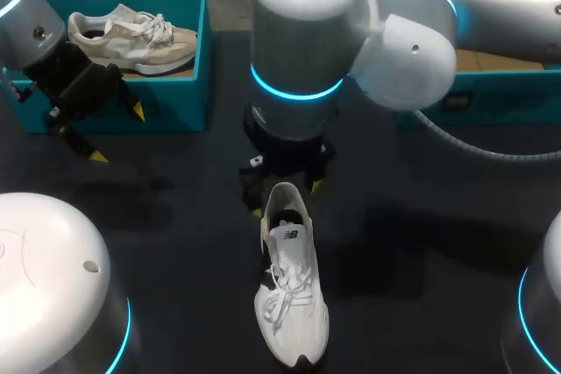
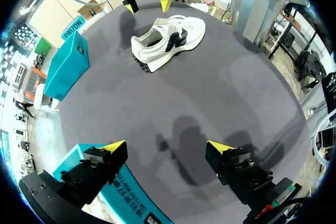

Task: Take the shoe out of the shoebox, open the shoe tongue, remove and reinsert the insole, then place the shoe into the shoebox

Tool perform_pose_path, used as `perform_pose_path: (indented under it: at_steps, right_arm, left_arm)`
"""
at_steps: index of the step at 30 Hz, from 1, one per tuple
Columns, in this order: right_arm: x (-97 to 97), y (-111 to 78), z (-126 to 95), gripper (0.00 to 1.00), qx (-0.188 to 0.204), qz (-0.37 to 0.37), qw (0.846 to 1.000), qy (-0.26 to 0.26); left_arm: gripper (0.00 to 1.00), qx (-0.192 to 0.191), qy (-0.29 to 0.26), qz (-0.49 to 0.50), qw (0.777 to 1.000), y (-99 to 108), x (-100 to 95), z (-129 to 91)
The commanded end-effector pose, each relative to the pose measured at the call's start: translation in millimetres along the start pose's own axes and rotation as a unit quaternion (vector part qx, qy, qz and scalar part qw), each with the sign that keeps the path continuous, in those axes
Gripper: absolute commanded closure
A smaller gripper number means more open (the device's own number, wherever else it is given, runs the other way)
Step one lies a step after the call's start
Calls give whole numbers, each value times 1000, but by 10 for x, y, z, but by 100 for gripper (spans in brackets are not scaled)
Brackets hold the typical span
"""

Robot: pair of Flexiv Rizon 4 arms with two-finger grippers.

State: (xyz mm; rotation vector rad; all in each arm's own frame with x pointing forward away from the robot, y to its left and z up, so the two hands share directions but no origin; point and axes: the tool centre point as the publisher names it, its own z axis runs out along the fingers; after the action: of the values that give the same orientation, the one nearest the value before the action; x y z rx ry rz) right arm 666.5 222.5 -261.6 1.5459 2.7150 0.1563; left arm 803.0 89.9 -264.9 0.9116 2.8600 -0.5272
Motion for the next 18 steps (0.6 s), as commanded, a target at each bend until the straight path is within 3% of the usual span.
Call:
perform_pose_path:
  at_steps: [1, 7, 9, 13, 18]
  right_arm:
    - [-89, -42, 17, 0, -7, -136, 987, 90]
    - [-89, -42, 17, 0, -7, -136, 987, 90]
    - [-99, -4, 23, 0, 13, -166, 984, 55]
    - [-88, 82, -21, 0, 49, -235, 971, -1]
    - [-108, 190, -7, 0, 59, -298, 952, -39]
  left_arm:
    - [0, -1, 2, 0, 1000, -1, -4, -5]
    - [0, -1, 2, 0, 1000, -1, -4, -5]
    - [0, -1, 2, 0, 1000, -1, -4, -5]
    - [0, -1, 2, 0, 1000, -1, -4, -5]
    - [0, -1, 2, 0, 1000, -1, -4, -5]
